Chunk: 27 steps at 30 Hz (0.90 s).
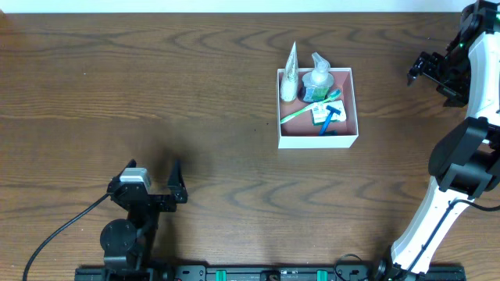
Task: Pack container
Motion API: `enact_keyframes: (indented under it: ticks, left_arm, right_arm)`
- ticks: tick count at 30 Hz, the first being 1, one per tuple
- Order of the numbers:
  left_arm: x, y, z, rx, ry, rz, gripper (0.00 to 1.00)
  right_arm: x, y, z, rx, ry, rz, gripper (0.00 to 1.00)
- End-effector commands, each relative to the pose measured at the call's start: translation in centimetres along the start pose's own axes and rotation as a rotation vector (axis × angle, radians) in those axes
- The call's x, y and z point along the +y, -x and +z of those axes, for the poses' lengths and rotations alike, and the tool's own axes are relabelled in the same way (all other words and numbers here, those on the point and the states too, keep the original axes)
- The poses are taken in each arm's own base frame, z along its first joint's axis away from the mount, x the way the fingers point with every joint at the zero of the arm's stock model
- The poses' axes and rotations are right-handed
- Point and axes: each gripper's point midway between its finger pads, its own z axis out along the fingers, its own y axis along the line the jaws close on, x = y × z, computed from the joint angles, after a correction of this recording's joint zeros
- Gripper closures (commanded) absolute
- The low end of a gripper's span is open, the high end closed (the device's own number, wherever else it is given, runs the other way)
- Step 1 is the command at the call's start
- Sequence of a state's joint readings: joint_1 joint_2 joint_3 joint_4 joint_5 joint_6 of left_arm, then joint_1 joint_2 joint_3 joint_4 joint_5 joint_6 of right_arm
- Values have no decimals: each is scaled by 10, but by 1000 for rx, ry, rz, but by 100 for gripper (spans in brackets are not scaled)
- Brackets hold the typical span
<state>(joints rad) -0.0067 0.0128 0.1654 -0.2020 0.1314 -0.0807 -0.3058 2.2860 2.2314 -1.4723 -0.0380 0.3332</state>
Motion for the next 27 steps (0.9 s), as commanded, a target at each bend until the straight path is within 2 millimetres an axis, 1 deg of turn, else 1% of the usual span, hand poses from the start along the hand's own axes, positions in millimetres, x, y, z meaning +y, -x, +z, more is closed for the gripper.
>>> enact_keyframes:
  ticks: [1,19,23,27]
  left_arm:
    - [1,2,3,-38,1,11,2]
    - [0,16,5,-127,-8,19,2]
    - [1,15,6,-129,-3,18,2]
    - [3,7,9,-122,0,17,2]
  right_arm:
    - [0,0,-6,-11,8,15,1]
    - [0,0,-6,-11,8,15,1]
    - [0,0,-6,-11,8,15,1]
    - [0,0,-6,-11,8,15,1]
